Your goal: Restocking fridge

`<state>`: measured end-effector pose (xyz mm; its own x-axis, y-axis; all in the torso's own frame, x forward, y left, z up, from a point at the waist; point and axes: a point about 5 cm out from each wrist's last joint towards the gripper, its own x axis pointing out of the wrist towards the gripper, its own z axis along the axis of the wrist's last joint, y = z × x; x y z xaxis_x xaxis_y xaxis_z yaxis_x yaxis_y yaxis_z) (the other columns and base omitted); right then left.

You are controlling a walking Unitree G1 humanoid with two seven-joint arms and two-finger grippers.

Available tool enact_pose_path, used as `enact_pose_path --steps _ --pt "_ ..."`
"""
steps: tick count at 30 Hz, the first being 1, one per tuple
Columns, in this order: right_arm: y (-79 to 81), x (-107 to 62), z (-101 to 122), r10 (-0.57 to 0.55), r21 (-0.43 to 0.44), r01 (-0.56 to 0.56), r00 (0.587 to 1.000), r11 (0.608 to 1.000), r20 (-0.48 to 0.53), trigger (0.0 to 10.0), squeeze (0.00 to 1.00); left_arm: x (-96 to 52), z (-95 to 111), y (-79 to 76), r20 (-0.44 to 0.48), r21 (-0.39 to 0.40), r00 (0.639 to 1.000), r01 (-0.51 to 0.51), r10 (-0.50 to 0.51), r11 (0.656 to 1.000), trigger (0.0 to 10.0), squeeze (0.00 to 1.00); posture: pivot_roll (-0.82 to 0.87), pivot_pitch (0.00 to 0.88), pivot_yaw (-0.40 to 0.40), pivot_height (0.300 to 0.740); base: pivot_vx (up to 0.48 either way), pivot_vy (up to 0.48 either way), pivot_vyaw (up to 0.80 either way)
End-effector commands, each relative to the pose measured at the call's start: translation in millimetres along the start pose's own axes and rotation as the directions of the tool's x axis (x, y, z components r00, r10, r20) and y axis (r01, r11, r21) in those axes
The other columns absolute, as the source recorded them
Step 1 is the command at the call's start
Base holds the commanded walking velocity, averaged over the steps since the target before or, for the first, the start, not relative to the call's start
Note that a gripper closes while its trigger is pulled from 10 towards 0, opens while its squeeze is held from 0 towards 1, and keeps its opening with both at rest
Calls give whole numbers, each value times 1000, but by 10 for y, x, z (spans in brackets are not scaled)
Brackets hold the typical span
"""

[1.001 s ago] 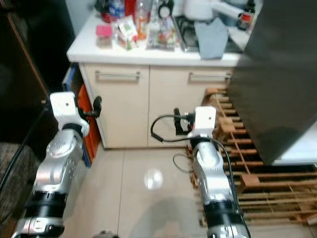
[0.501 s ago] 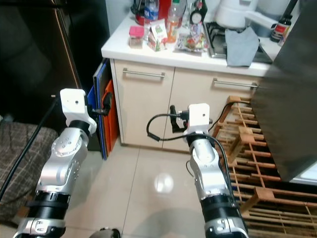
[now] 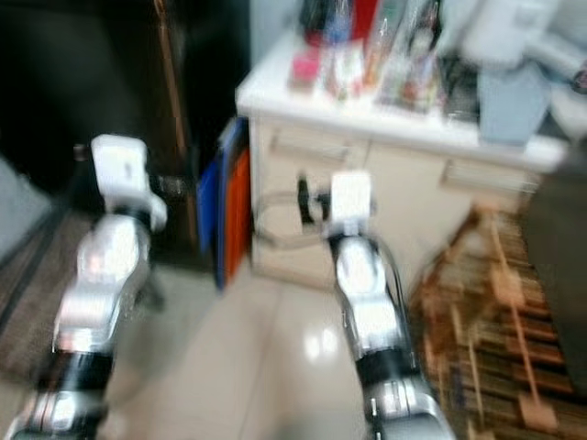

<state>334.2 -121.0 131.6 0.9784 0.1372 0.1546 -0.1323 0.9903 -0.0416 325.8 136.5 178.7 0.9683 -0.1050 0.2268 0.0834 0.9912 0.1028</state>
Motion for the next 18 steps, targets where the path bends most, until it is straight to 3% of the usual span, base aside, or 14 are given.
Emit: enact_pose_path --steps 1,18 --pt "-120 -20 -29 -39 -15 39 999 999 -7 10000 0 44 66 -130 25 1 998 49 -49 999 10000 0 -17 0 -25 740 480 0 0" --pt "45 94 82 5 -7 -5 999 1000 49 10000 0 73 144 -129 61 27 995 83 -84 996 10000 0 -5 0 -21 740 480 0 0"
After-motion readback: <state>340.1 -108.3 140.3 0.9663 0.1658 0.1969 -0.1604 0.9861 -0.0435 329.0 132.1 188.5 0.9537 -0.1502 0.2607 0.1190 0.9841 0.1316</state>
